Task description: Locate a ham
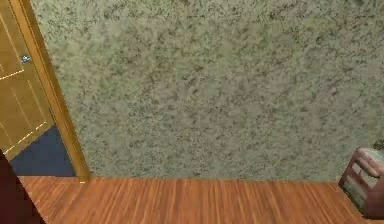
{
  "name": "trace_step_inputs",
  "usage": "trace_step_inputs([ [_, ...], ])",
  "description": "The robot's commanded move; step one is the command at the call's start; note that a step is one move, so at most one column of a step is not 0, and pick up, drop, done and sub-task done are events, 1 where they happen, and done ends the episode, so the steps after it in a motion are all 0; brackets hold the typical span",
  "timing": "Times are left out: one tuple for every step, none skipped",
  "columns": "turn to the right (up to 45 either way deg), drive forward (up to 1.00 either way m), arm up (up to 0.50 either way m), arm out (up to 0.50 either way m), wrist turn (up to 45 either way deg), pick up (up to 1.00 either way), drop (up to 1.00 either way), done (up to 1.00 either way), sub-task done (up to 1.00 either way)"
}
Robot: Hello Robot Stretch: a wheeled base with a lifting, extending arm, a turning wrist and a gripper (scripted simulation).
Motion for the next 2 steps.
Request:
trace_step_inputs([
  [0.0,0.5,0.0,0.0,0.0,0.0,0.0,0.0,0.0],
  [-45.0,0.0,0.0,0.0,0.0,0.0,0.0,0.0,0.0],
])
